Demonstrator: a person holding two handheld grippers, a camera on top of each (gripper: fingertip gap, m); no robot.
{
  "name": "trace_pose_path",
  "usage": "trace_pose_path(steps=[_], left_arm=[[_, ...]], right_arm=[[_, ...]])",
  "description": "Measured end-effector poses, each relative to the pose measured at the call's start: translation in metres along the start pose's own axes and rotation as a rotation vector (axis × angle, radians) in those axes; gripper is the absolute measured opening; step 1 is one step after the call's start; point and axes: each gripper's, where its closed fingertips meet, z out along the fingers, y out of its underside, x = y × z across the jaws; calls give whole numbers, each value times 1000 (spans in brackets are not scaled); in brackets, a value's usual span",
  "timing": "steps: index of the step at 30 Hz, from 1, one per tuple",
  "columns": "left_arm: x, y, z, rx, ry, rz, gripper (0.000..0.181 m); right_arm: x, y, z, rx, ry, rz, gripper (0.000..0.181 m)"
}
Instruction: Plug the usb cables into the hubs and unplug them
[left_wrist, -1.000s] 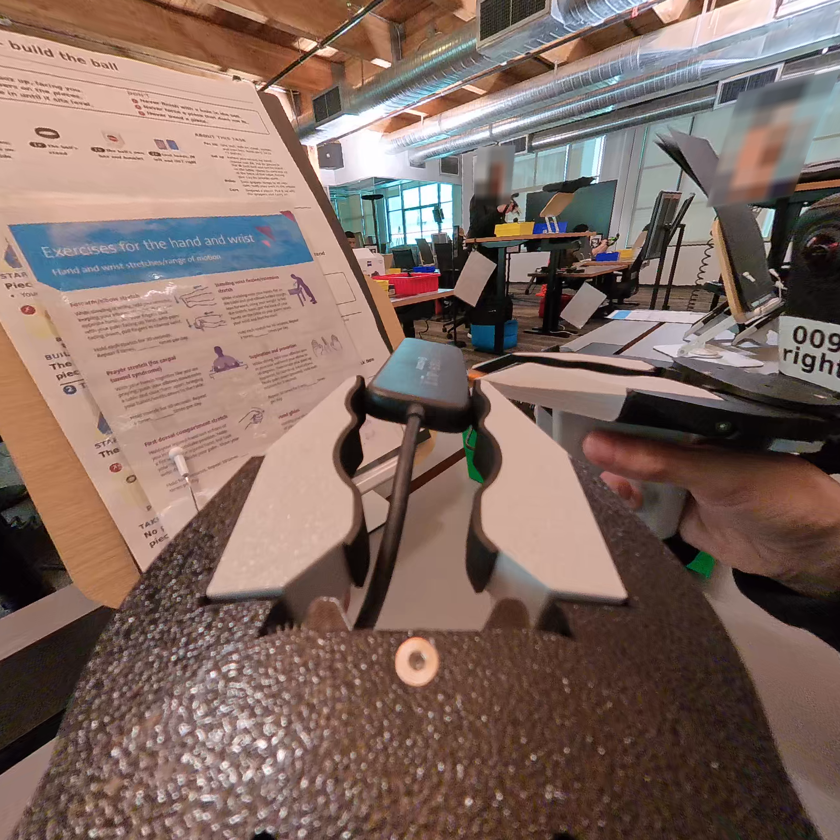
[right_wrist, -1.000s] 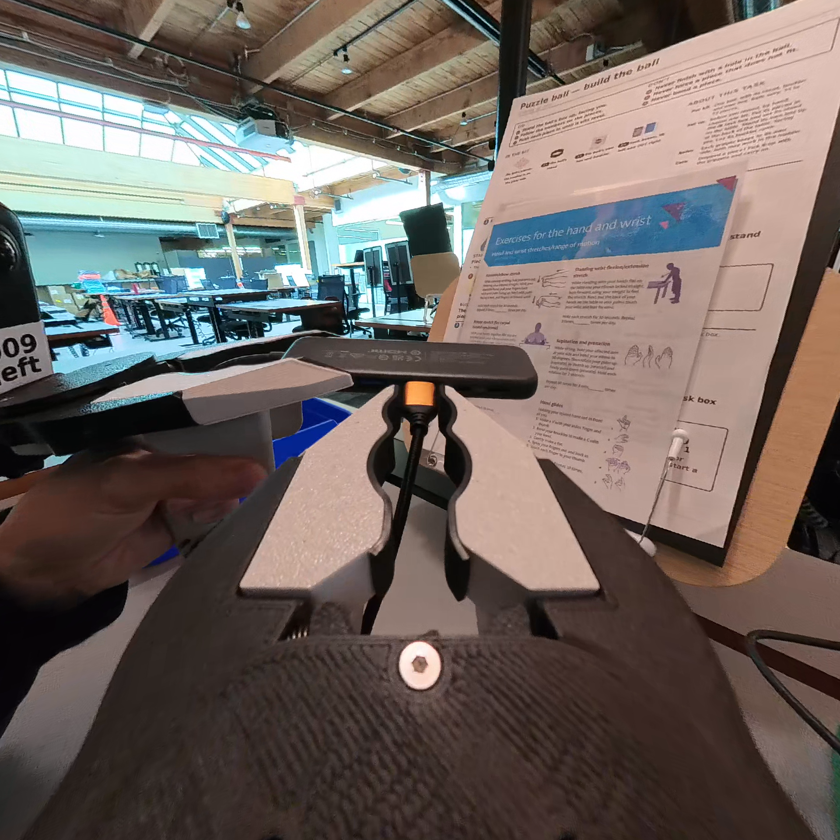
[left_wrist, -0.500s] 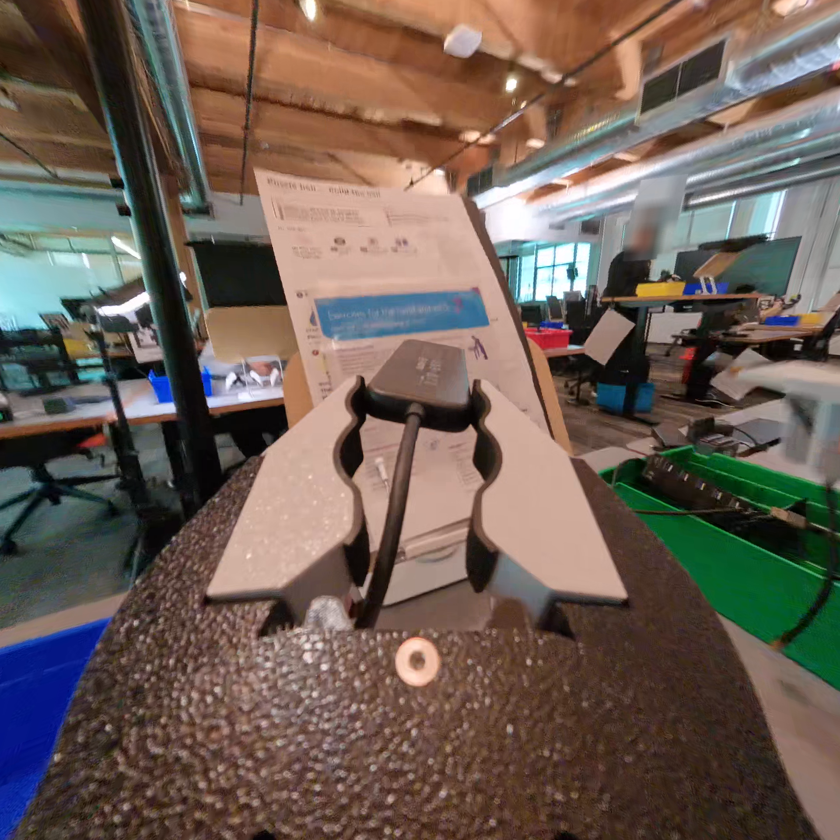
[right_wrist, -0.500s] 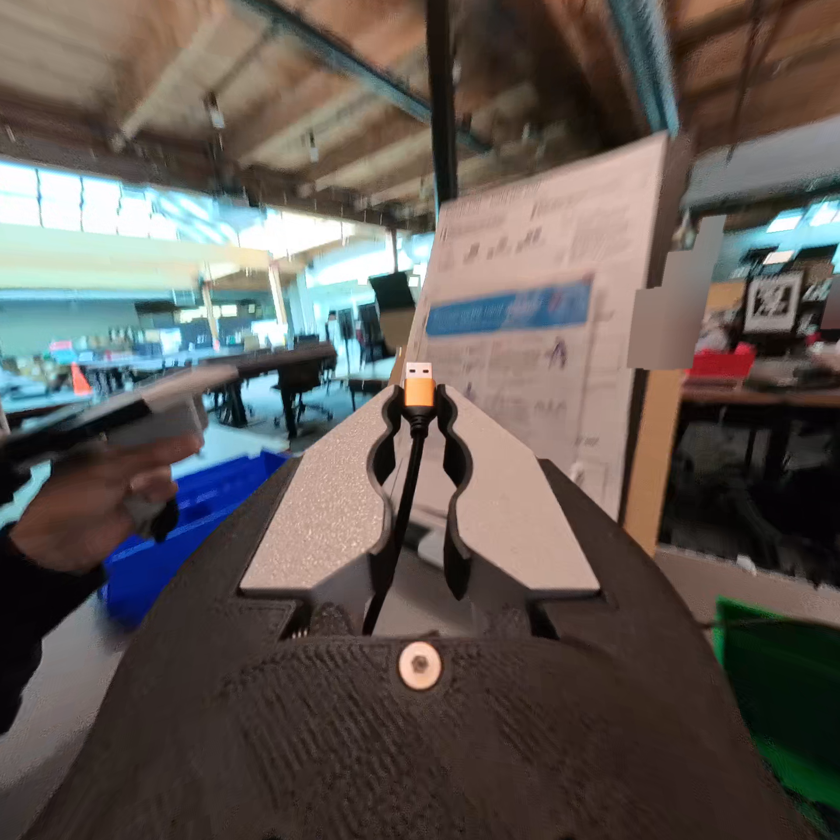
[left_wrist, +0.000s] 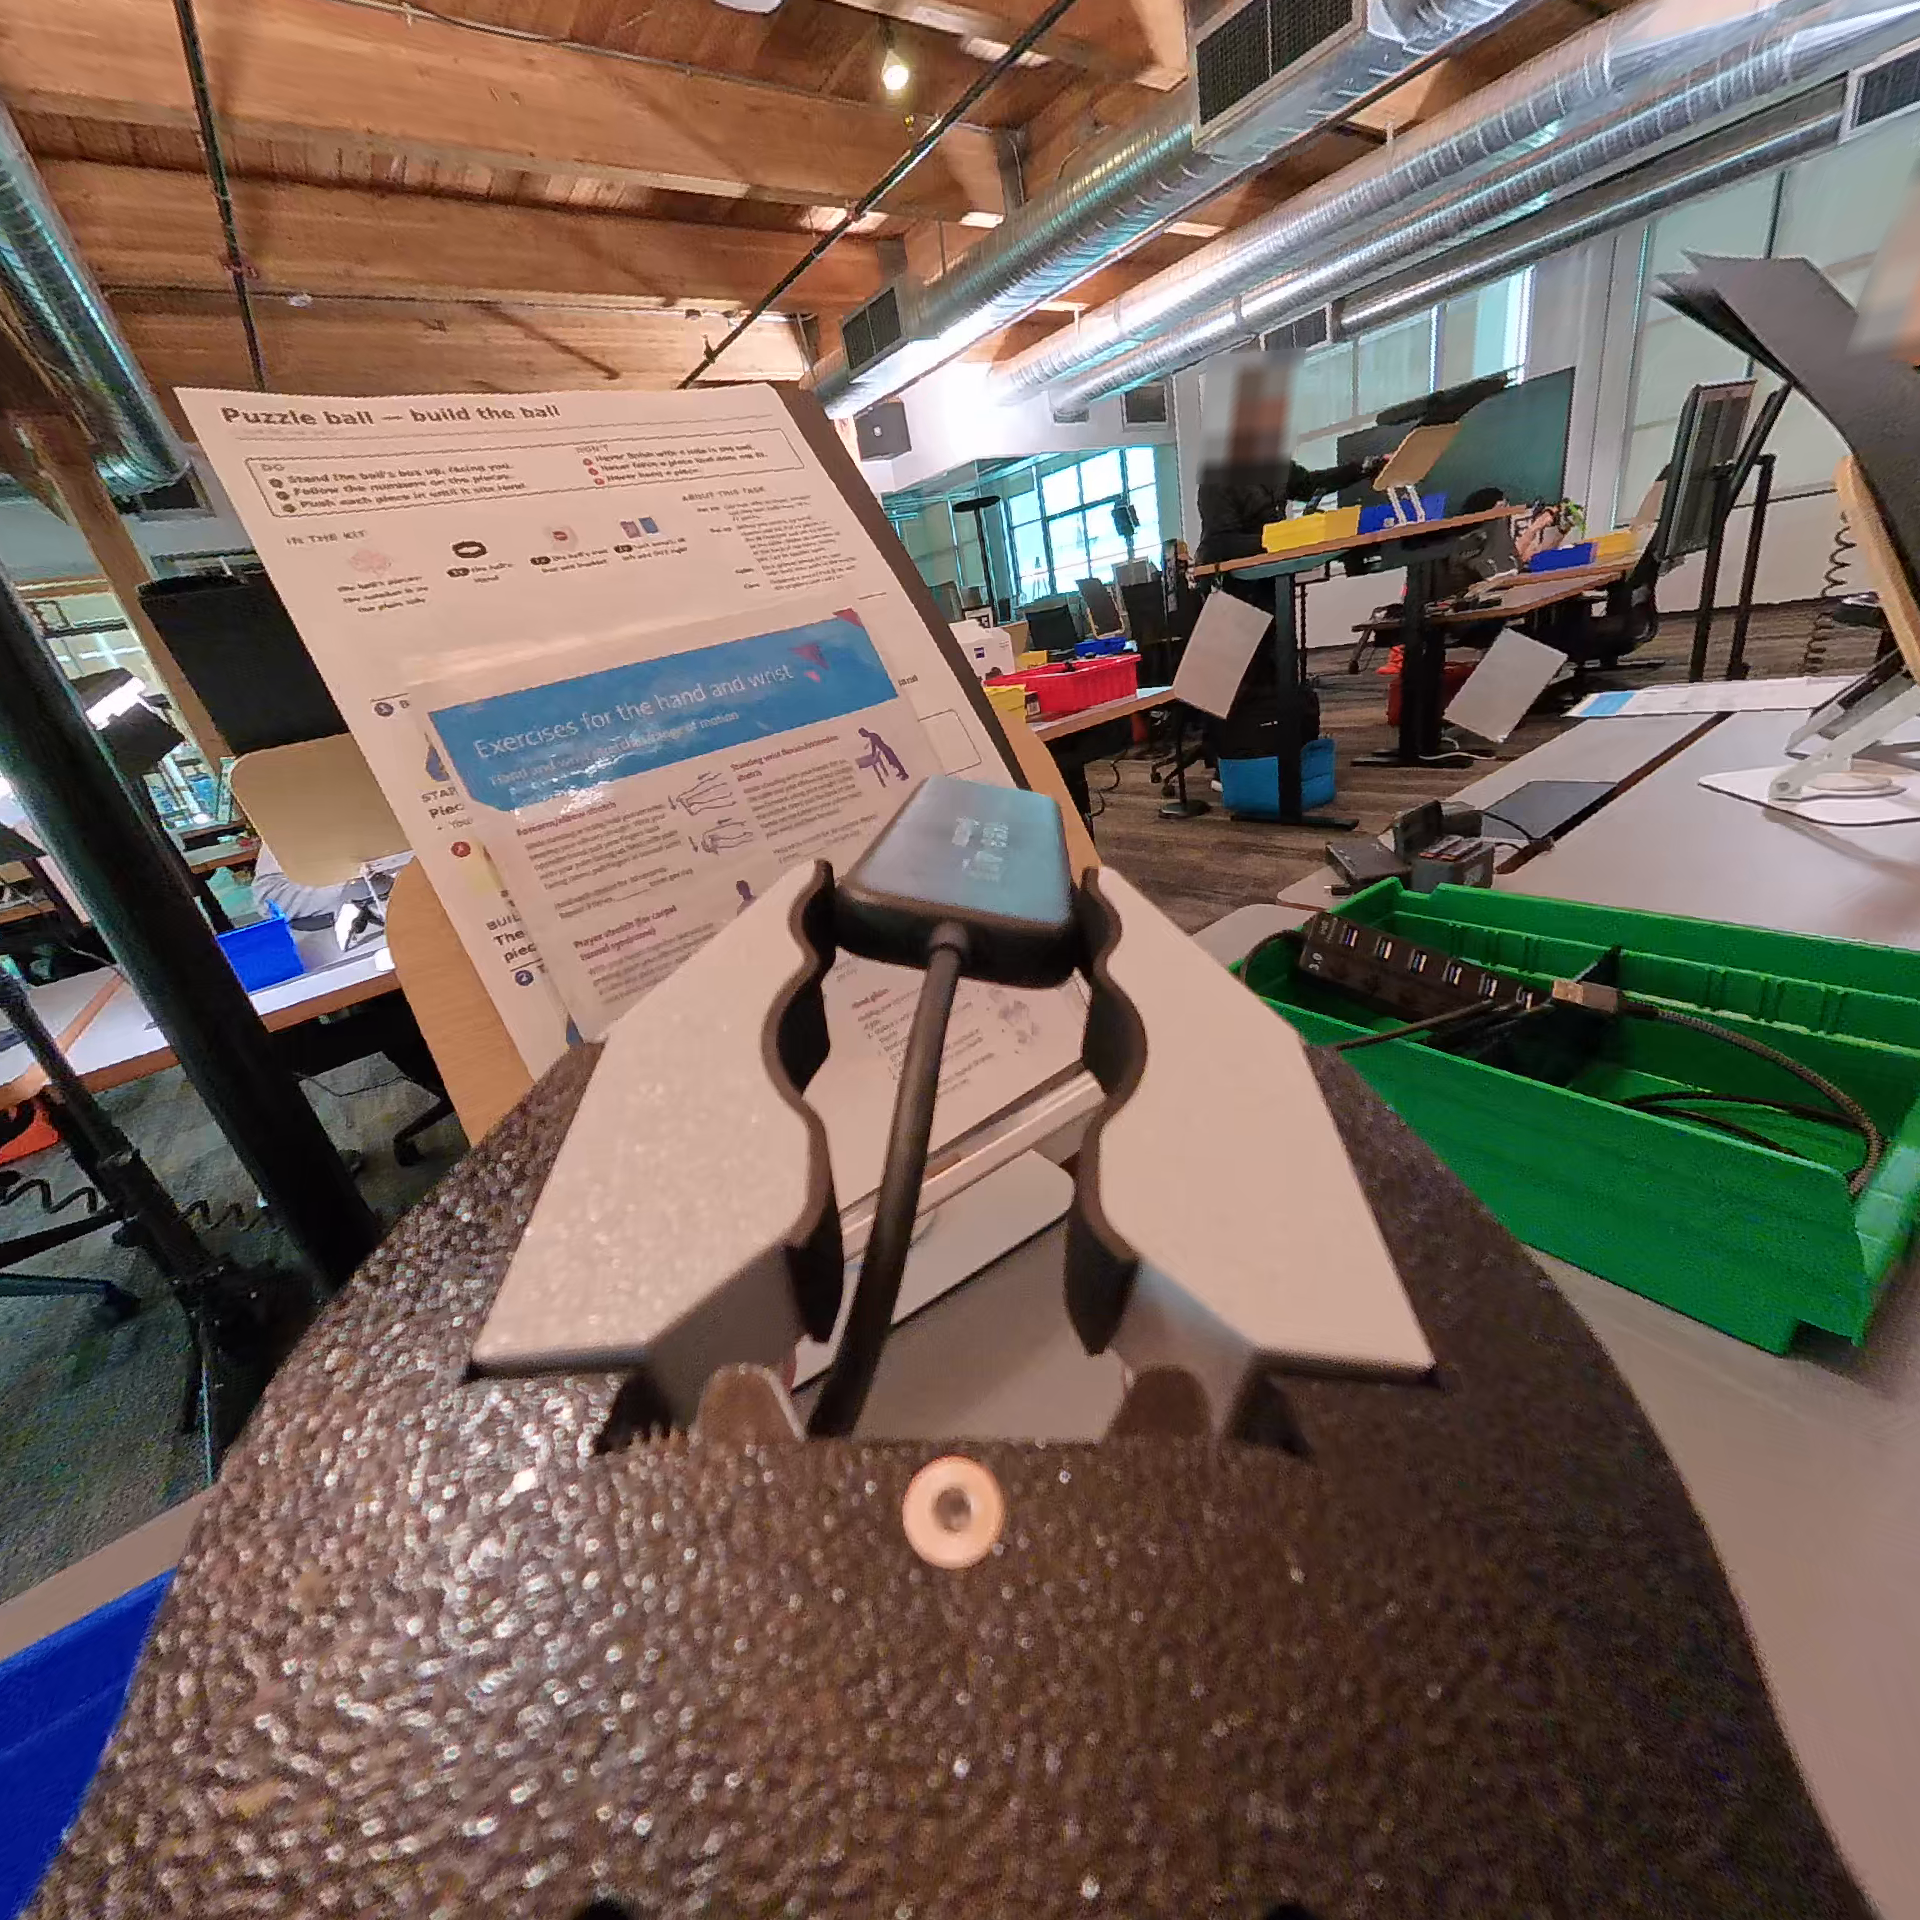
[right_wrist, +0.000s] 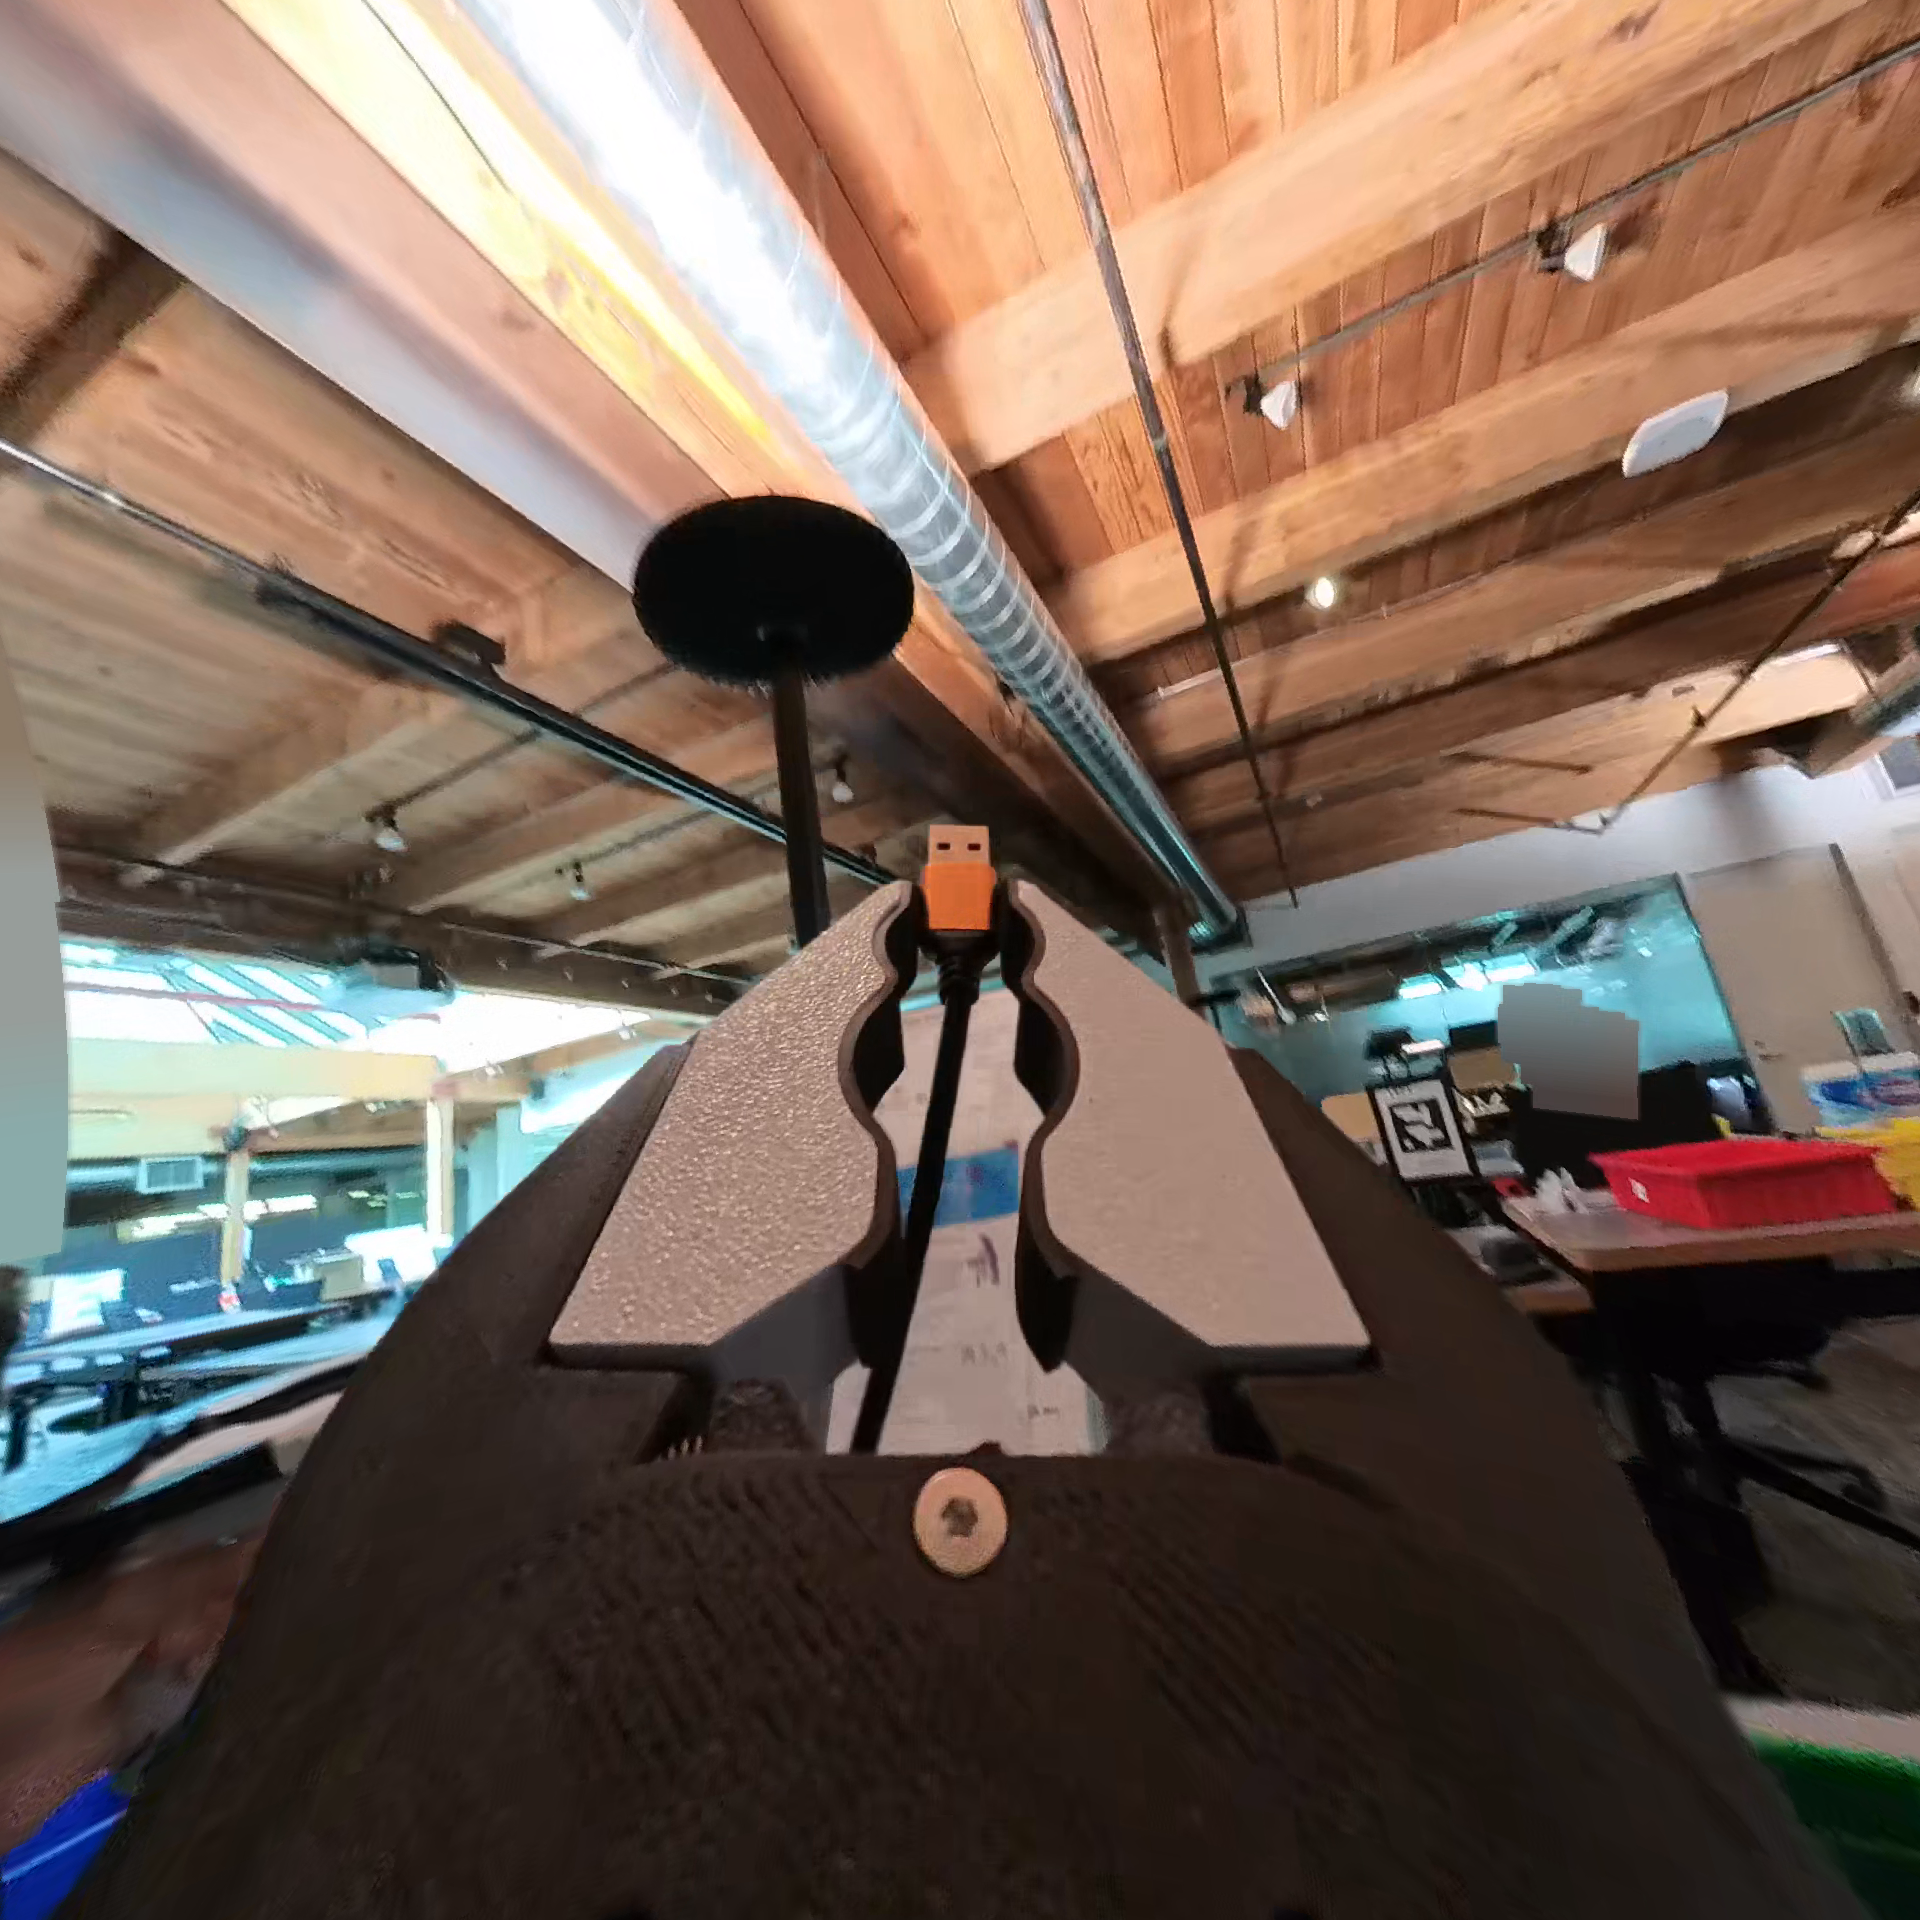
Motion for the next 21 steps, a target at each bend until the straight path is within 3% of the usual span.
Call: trace_pose_path(steps=[2,5,11,17,21], left_arm=[[-1,1,0,-2,-3,0,45],[1,2,1,-9,11,-15,45],[16,6,3,-52,68,-9,45],[42,15,4,-93,141,-5,45],[53,22,-6,-94,143,-57,45]], right_arm=[[-4,0,0,-20,-23,-33,14],[13,33,2,-158,-13,-120,14],[44,66,-2,-198,-30,-11,14],[39,66,3,-192,-96,-72,14],[61,123,-6,-436,-63,-24,14]])
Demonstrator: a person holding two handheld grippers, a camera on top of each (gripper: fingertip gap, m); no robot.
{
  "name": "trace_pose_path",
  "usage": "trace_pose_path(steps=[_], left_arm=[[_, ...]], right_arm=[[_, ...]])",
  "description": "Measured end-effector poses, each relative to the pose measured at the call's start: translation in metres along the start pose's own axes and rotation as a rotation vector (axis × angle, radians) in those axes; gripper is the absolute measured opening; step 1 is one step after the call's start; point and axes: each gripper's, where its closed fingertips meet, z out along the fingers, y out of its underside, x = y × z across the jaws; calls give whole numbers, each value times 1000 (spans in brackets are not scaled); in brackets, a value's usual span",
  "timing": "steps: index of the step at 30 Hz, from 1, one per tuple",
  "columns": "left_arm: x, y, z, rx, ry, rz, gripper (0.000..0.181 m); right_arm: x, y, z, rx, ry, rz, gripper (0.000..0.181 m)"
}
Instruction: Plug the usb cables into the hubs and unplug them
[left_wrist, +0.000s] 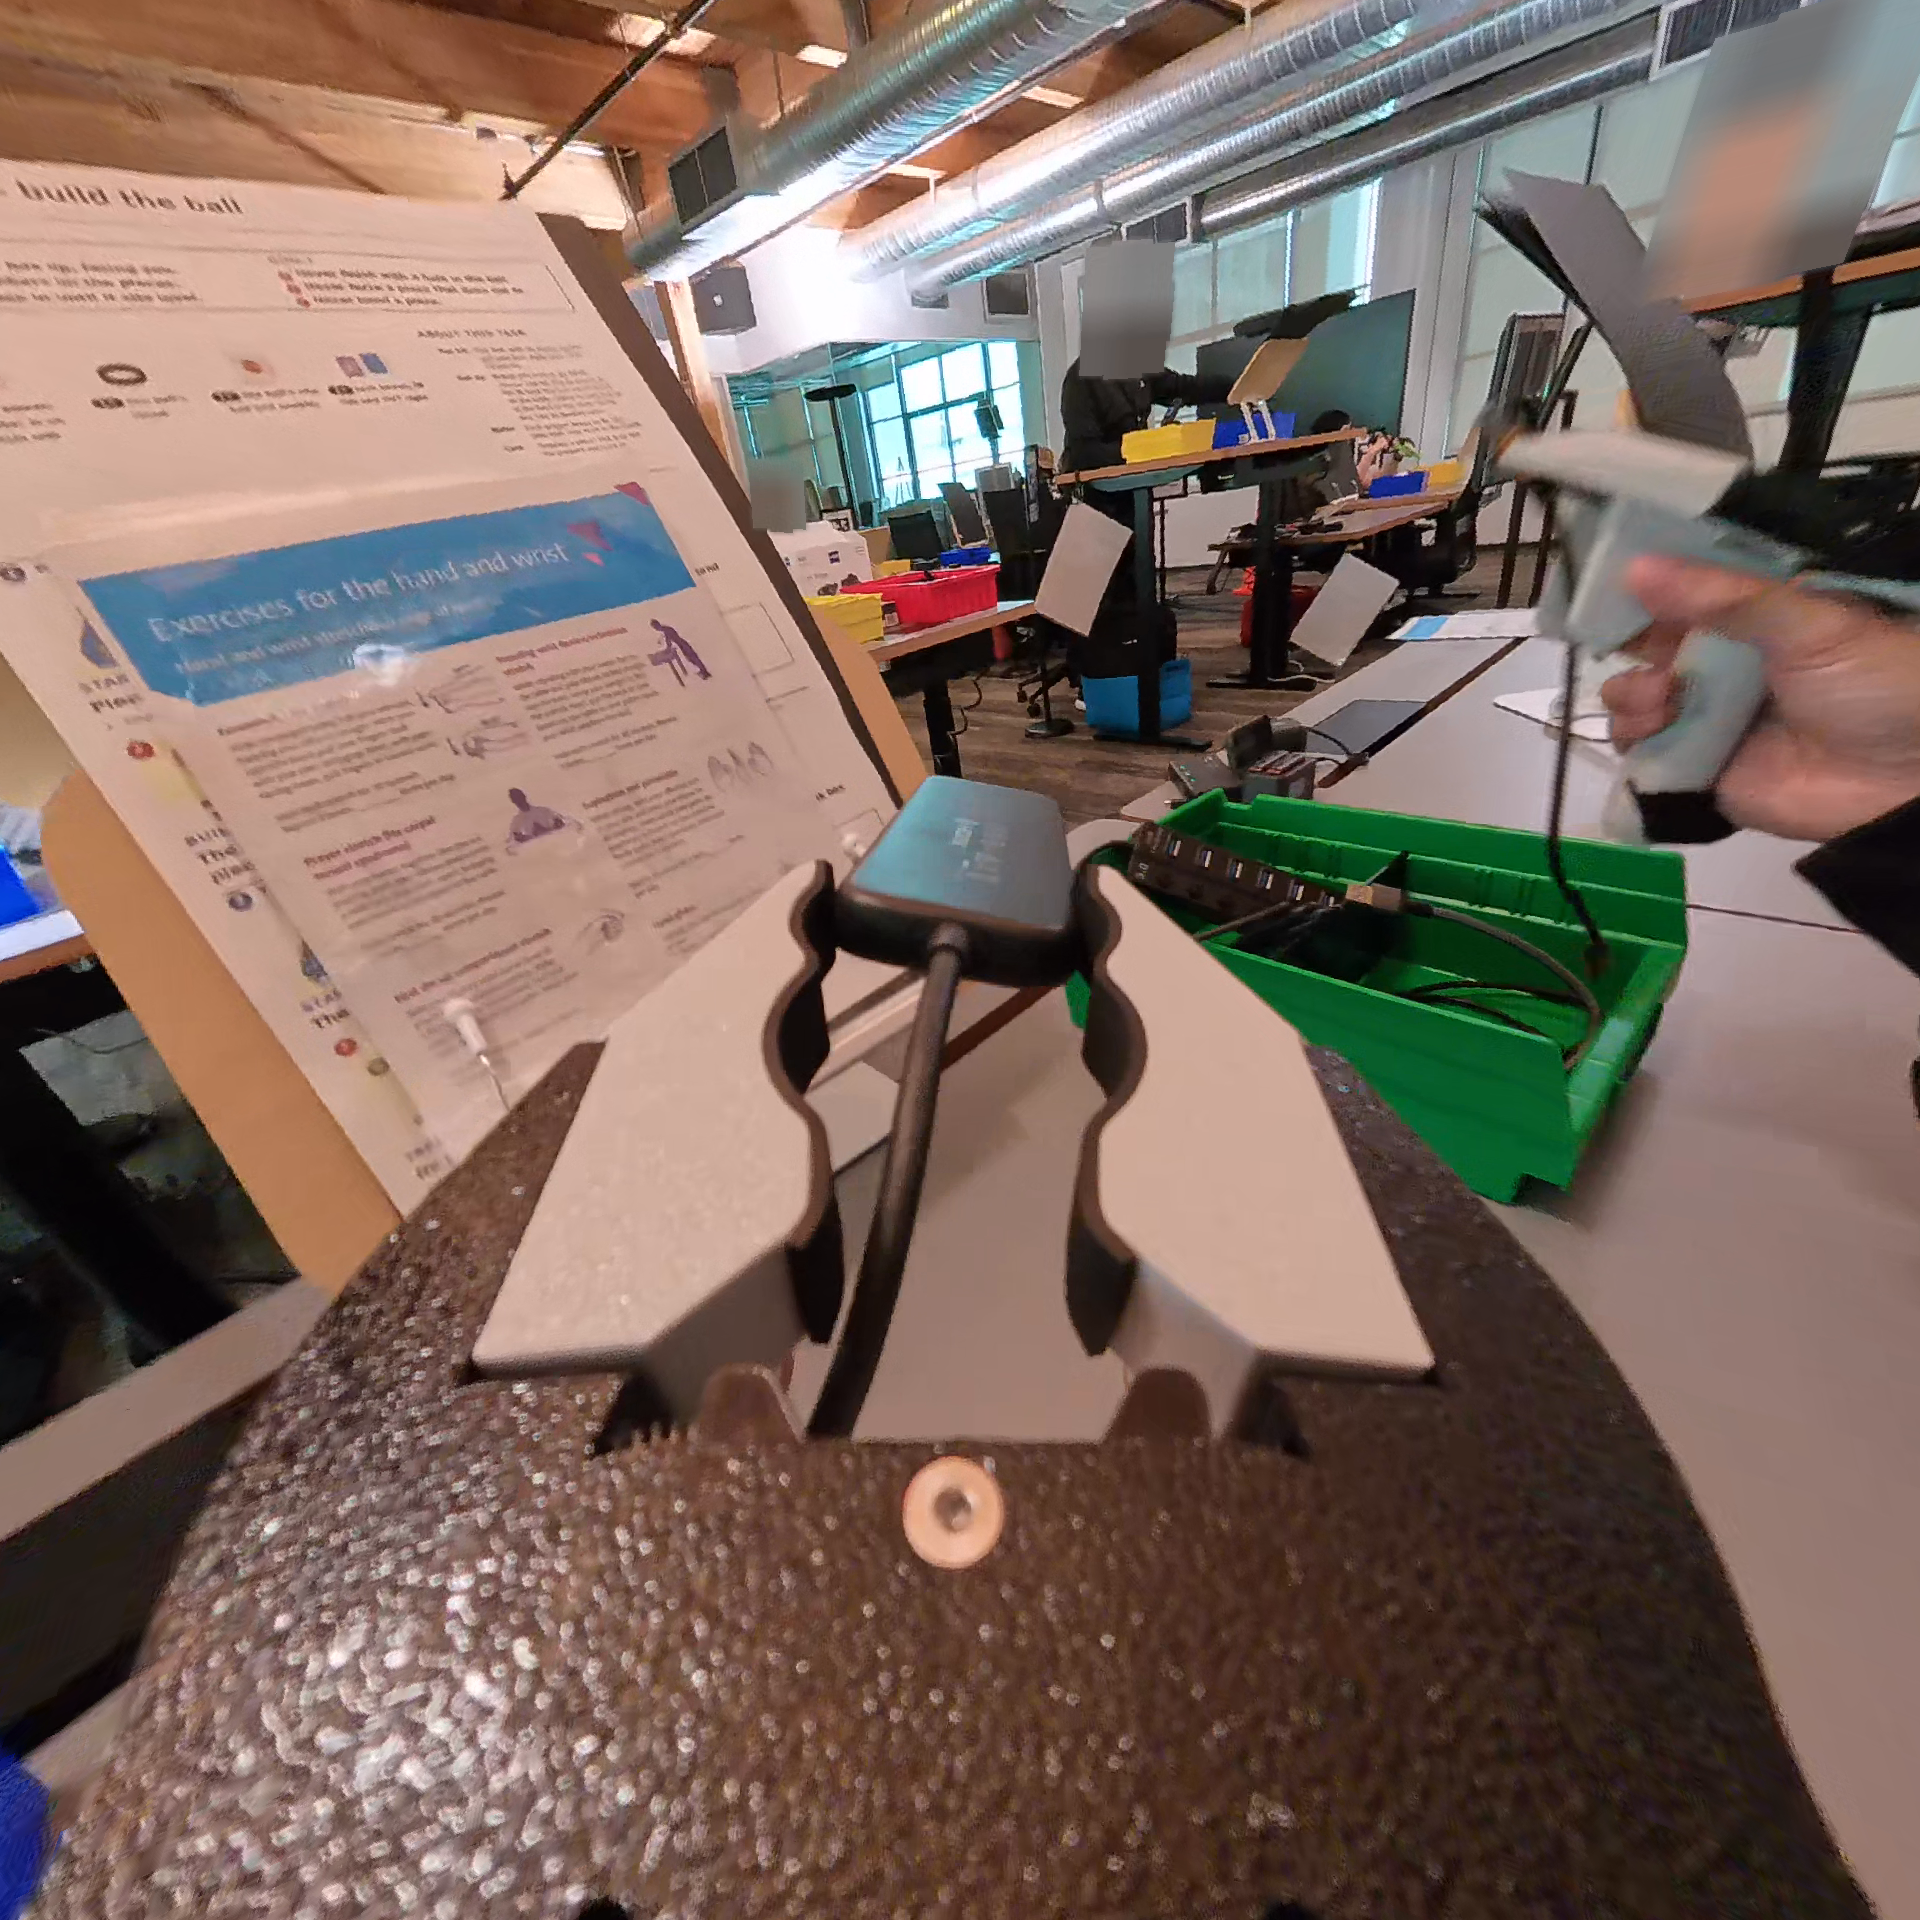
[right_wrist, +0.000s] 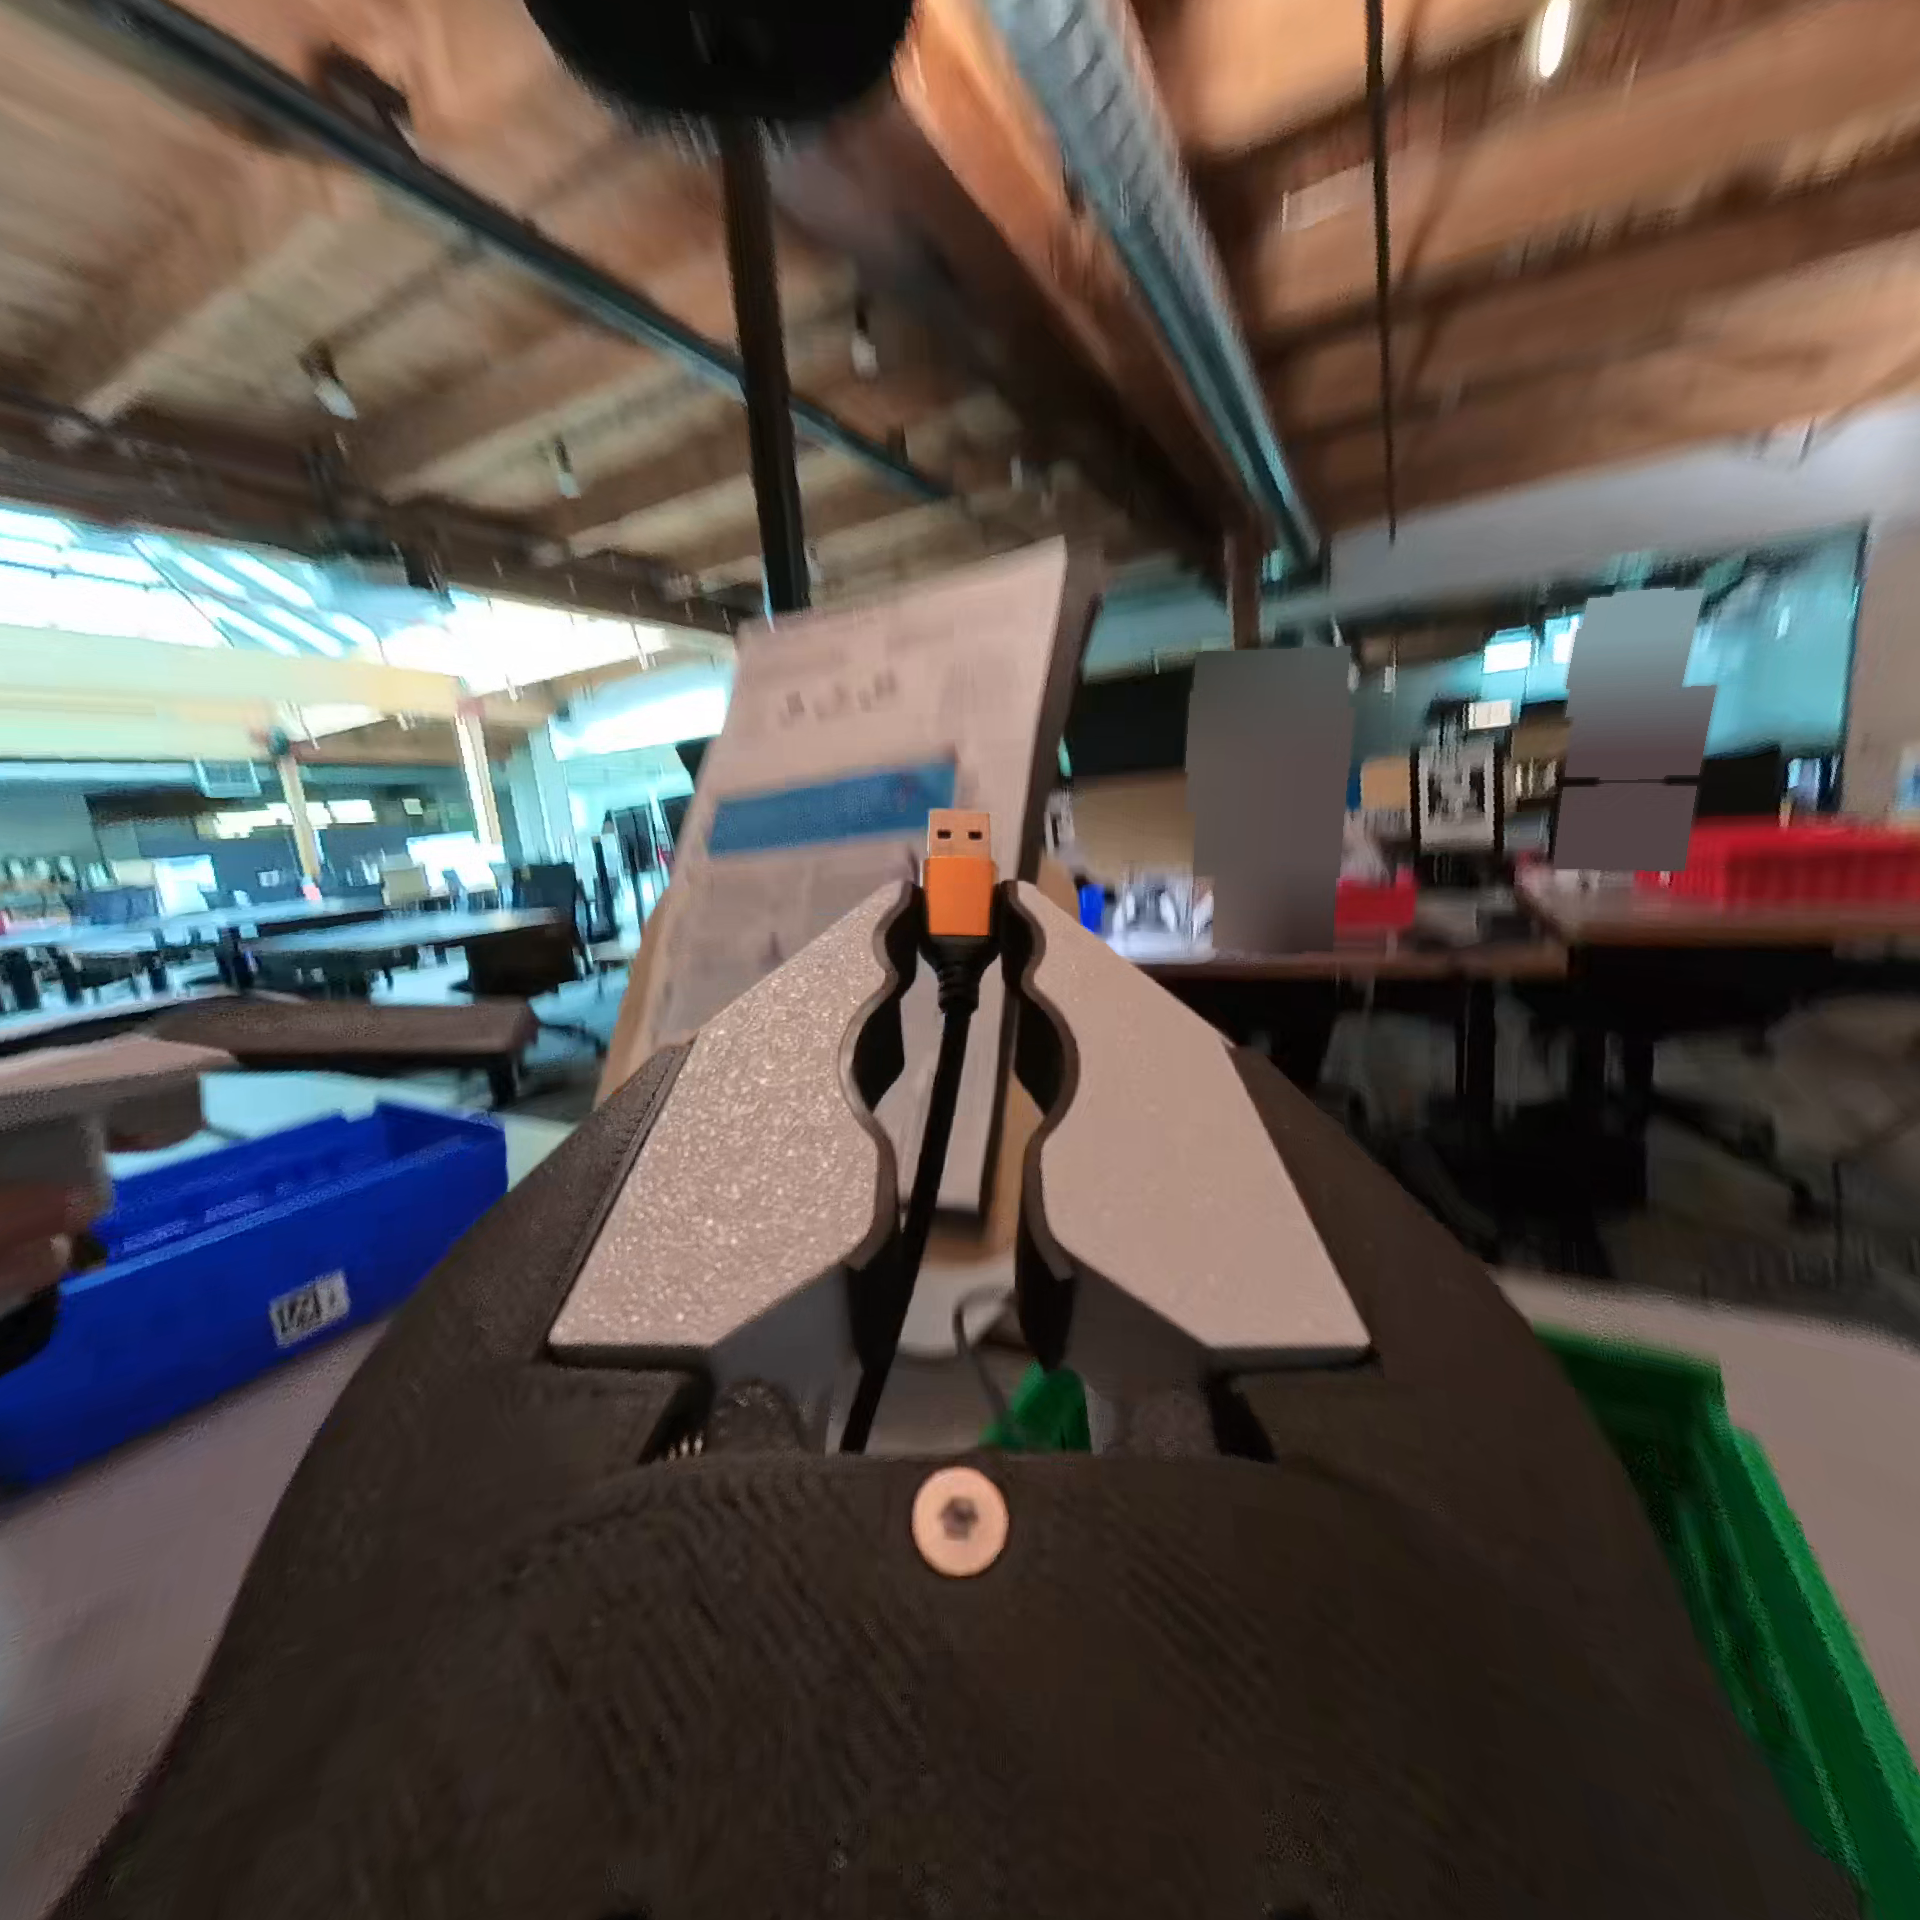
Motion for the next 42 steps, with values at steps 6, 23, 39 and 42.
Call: trace_pose_path(steps=[6,23,39,42], left_arm=[[36,28,-27,-28,29,-81,44],[198,17,-52,136,600,246,45],[203,-7,-18,123,524,398,93],[179,-38,-38,260,342,284,95]], right_arm=[[8,135,-35,-698,6,17,36],[-185,70,-122,-359,-835,1059,58],[-170,59,-111,-258,-704,812,11],[-134,51,-112,-214,-536,708,11]])
